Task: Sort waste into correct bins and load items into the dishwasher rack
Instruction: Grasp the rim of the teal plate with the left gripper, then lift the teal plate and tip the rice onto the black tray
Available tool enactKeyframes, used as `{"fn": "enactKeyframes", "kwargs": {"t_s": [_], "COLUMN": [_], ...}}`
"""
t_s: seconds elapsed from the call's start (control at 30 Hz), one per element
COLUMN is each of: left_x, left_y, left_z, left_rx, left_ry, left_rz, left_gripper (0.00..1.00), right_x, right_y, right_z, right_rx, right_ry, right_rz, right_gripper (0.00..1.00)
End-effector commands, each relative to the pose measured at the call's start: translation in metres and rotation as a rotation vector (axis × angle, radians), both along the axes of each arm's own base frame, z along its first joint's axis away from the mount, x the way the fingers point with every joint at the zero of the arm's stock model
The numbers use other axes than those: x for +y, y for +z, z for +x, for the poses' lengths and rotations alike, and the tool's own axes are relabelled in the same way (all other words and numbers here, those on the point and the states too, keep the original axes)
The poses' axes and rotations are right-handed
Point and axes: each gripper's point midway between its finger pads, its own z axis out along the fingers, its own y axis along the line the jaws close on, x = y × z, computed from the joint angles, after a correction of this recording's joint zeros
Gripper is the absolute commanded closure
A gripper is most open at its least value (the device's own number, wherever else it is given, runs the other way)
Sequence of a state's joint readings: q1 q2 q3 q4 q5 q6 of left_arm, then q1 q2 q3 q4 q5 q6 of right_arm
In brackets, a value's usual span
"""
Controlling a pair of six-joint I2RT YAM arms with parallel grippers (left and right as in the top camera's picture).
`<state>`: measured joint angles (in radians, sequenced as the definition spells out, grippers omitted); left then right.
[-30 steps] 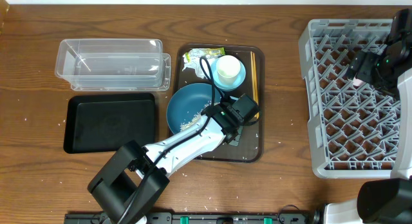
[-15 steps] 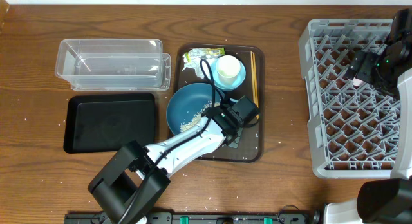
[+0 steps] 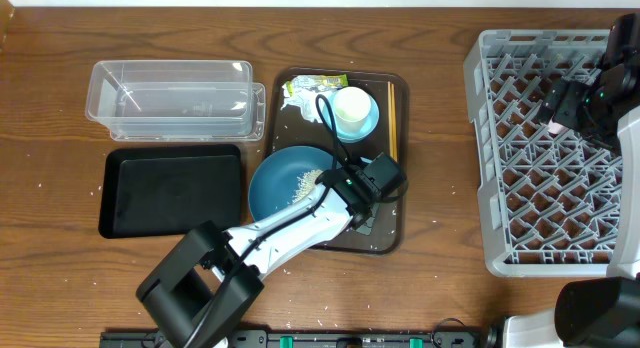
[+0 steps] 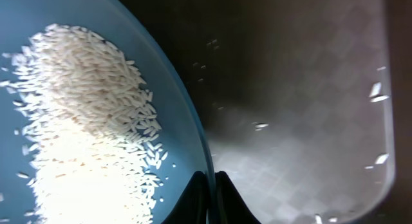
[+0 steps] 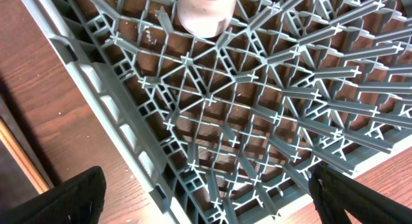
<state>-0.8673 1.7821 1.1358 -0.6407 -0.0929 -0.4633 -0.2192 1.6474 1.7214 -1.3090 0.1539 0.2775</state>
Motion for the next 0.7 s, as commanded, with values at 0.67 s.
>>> {"fn": "enactKeyframes", "kwargs": {"t_s": [0.67], "left_x": [0.016], "left_y": [0.138], "left_z": [0.017], "left_rx": [-0.258], "left_ry": [0.068], "left_rz": [-0.291], "left_gripper": [0.94], "right_x": [-0.002], "right_y": [0.003], "right_z": [0.001], "right_rx": [-0.004], "right_ry": [0.004], "right_rz": [-0.01], "right_gripper": [0.01]}}
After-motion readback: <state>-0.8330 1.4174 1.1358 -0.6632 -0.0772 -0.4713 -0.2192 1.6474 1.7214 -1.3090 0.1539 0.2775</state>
